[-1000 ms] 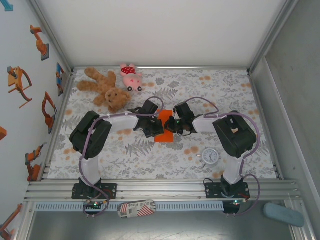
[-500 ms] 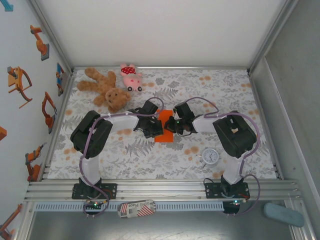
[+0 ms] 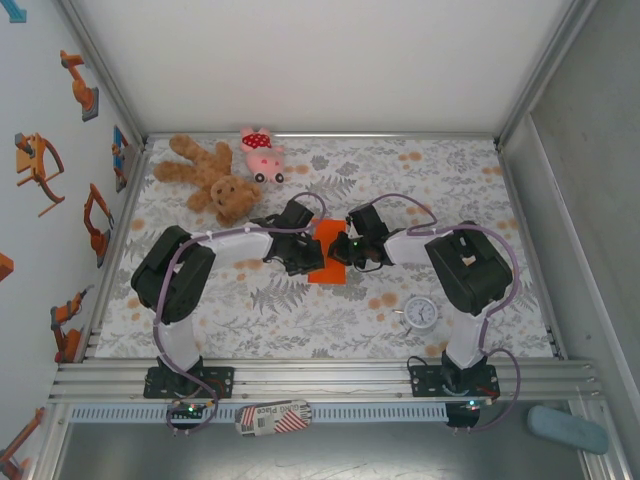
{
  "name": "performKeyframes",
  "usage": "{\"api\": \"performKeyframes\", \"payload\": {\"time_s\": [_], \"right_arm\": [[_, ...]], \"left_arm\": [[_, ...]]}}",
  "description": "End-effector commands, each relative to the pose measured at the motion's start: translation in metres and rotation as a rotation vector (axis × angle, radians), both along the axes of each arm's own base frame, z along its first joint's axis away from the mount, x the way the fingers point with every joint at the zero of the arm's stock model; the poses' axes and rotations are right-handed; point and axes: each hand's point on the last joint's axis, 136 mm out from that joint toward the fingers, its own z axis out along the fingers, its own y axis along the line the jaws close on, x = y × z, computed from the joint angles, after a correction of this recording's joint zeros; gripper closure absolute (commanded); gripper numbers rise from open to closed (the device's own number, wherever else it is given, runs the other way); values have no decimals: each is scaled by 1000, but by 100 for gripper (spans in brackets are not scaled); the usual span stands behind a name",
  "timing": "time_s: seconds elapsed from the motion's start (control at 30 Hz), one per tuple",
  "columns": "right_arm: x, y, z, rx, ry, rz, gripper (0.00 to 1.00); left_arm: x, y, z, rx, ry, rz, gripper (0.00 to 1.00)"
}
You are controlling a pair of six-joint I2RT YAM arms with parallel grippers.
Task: Fold a paper plane with a square sheet of paper (pick it up from the middle)
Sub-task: Fold the triangle a second time at the center of the table.
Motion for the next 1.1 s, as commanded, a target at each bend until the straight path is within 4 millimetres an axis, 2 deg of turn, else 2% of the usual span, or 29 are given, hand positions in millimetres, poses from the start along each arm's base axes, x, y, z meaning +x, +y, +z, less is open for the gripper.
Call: {"api": "performKeyframes", "payload": {"time_s": [0.0,0.23,0.7,1.07], "right_arm": [[-46,-48,-72,-248,220,-44,100],[-48,-50,-74,-261,226,-45,100],[-50,-53,-77,-277,236,-43,100],[-51,-54,-79,-284,240,-40,100]], "left_arm": [[-10,4,-1,16,-1,-26,90],[-16,8,-11,52,8,-53,90],[-10,22,-18,147,-30,-70,90],[-10,25,-19,167,-35,-80,91]]}}
